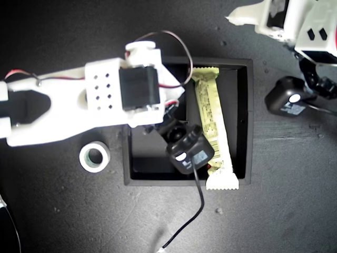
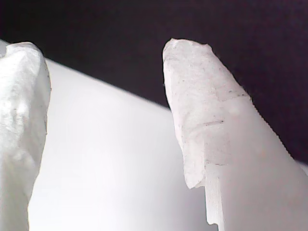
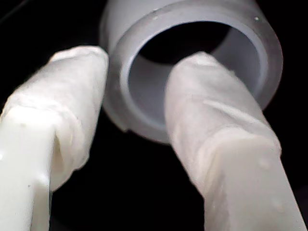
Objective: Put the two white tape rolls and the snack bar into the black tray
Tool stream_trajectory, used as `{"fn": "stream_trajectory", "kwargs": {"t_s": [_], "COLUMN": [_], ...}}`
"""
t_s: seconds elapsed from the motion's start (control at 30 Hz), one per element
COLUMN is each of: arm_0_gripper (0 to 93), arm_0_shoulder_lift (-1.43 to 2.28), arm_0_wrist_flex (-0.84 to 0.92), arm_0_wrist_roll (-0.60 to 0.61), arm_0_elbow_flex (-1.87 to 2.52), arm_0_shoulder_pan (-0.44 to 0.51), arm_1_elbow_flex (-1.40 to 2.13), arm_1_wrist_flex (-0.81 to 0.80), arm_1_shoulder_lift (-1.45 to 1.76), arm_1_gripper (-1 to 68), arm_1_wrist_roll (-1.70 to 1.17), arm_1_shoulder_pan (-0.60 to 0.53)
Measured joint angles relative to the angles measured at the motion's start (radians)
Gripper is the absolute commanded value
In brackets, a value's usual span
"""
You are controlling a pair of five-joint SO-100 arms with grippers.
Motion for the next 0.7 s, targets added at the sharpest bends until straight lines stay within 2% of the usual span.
{"fn": "stream_trajectory", "kwargs": {"t_s": [0.33,0.7], "arm_0_gripper": [17.6,17.1], "arm_0_shoulder_lift": [0.043,0.437], "arm_0_wrist_flex": [0.0,0.0], "arm_0_wrist_roll": [-0.009,0.009], "arm_0_elbow_flex": [0.092,0.393], "arm_0_shoulder_pan": [0.0,0.003], "arm_1_elbow_flex": [0.009,0.176], "arm_1_wrist_flex": [0.0,0.0], "arm_1_shoulder_lift": [0.0,0.129], "arm_1_gripper": [14.4,14.1], "arm_1_wrist_roll": [0.0,0.0], "arm_1_shoulder_pan": [-0.009,-0.069]}}
